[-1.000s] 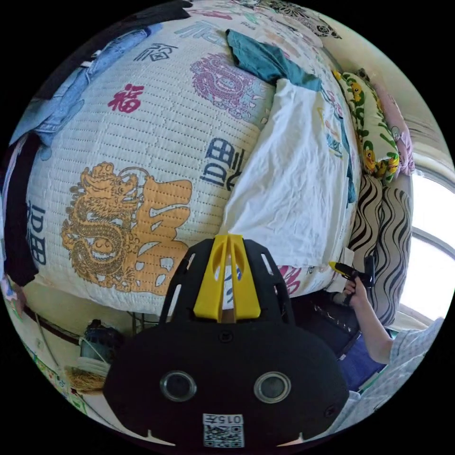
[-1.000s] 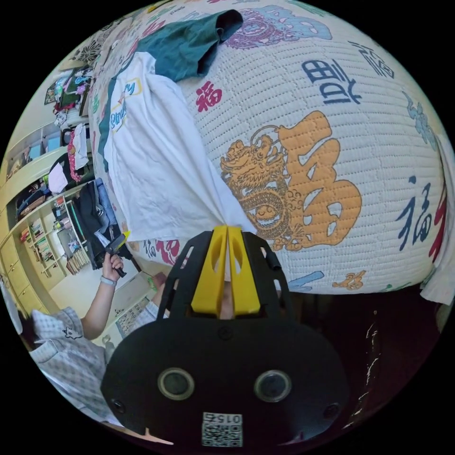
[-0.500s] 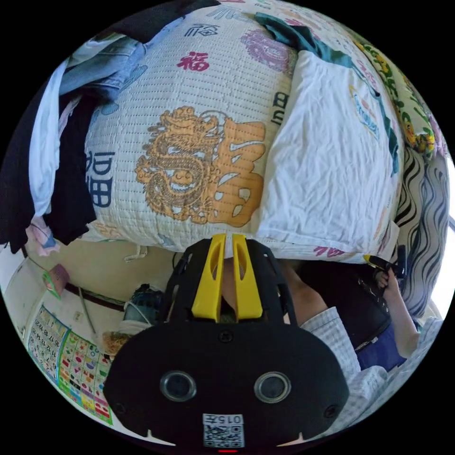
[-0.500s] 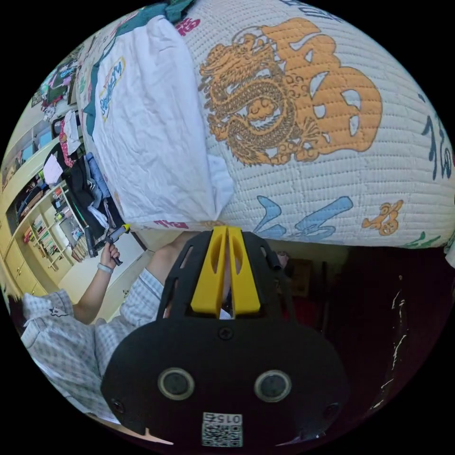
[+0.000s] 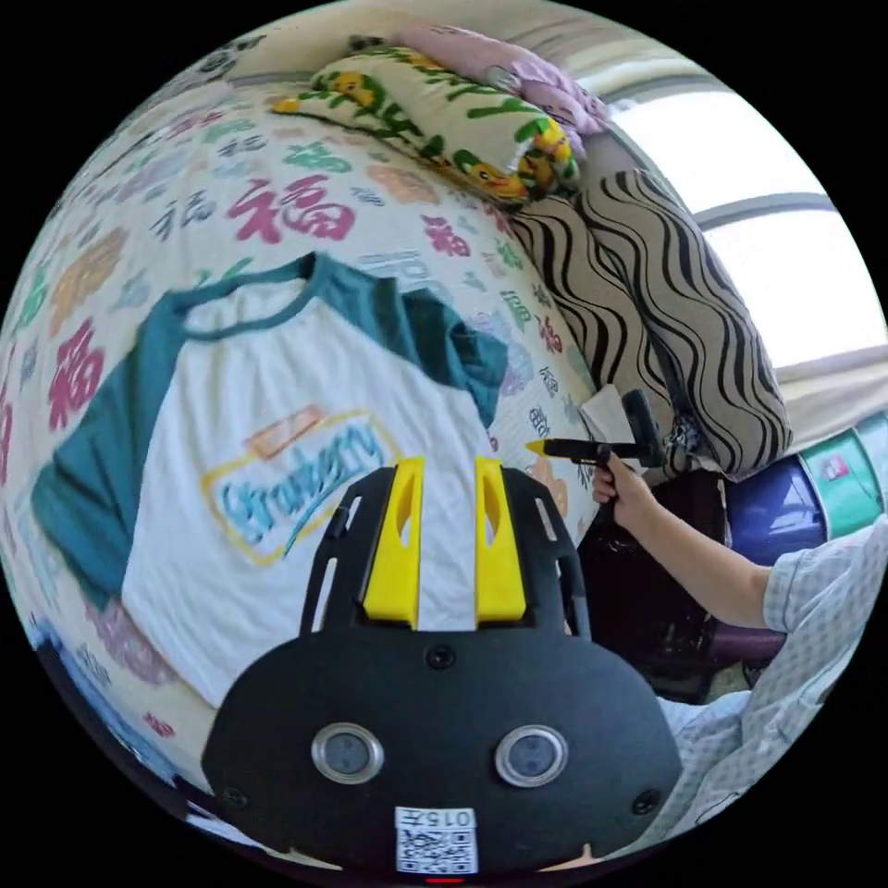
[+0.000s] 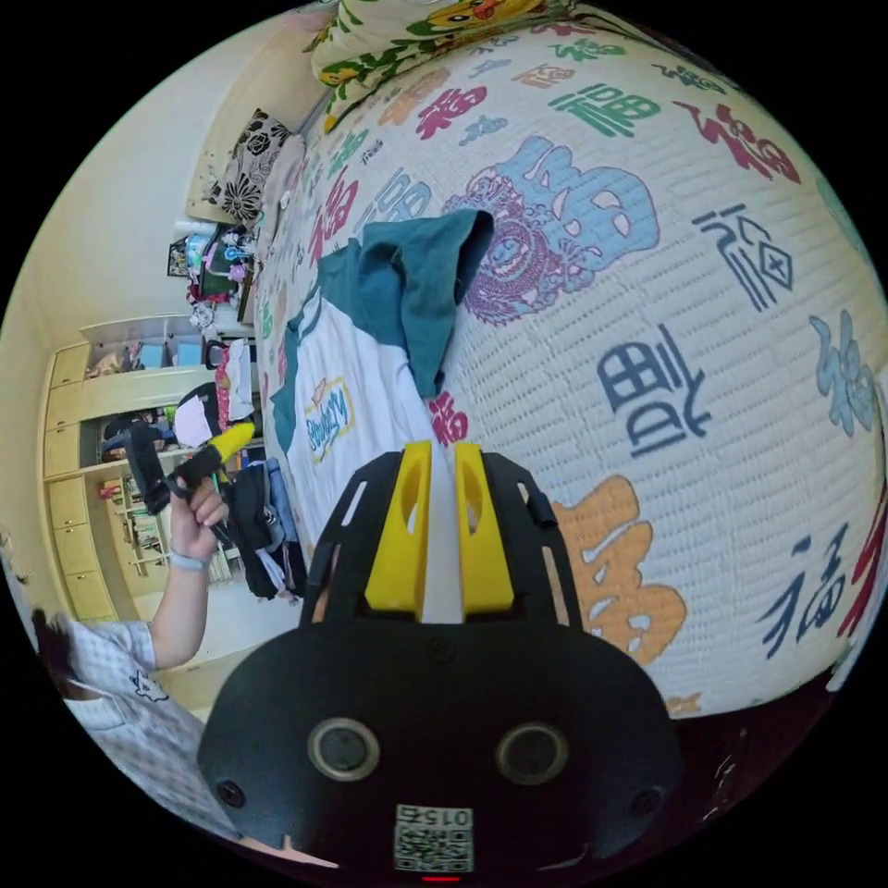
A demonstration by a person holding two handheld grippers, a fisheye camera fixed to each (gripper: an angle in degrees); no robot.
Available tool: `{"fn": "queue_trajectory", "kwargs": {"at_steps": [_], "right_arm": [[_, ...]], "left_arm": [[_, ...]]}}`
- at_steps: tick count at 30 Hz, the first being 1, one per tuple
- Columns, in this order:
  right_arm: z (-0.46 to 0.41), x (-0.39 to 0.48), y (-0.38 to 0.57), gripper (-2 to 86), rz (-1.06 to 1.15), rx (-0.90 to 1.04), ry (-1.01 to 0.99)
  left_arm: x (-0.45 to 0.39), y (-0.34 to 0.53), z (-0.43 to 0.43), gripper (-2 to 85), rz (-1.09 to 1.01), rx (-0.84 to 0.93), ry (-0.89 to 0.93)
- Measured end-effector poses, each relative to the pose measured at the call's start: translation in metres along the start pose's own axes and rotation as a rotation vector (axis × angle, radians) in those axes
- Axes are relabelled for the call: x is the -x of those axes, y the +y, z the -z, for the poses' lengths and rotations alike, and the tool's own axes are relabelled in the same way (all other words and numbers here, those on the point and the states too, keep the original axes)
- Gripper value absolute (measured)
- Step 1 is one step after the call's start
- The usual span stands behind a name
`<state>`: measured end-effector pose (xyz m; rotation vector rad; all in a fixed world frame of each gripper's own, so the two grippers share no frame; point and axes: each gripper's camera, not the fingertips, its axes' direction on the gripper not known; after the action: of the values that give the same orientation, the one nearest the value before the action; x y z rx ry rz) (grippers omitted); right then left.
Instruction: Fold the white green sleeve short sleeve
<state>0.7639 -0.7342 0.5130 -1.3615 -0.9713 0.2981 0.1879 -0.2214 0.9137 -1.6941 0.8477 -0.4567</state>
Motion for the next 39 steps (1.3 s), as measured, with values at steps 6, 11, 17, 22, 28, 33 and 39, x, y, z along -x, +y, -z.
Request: {"fn": "queue_trajectory", "kwargs": {"at_steps": [6,11,17,22,28,33,39], "right_arm": [[-0.022,0.01,-0.04,5.2,0.0,-0.017,-0.113],[-0.028,0.014,-0.06,0.5,-0.004,0.01,-0.207],[-0.001,0.018,-0.067,-0.3,0.032,-0.027,-0.188],[0.041,0.014,-0.076,-0.4,0.053,-0.131,-0.114],[0.019,0.019,-0.091,-0.4,0.065,0.021,-0.075],[-0.009,0.023,-0.087,-0.5,0.009,0.078,-0.06],[-0.032,0.037,-0.094,-0.5,-0.072,0.07,0.01]], "left_arm": [[-0.091,-0.138,-0.072,10.2,-0.161,0.15,-0.073],[-0.134,-0.189,-0.128,9.0,-0.229,0.308,-0.288],[-0.136,-0.218,-0.122,0.5,-0.169,0.26,-0.271],[-0.134,-0.239,-0.092,0.1,-0.128,0.082,0.086],[-0.128,-0.247,-0.131,5.8,-0.07,0.201,0.093],[-0.119,-0.247,-0.126,7.9,-0.041,0.217,0.067],[-0.095,-0.238,-0.077,8.4,-0.172,0.276,0.057]]}}
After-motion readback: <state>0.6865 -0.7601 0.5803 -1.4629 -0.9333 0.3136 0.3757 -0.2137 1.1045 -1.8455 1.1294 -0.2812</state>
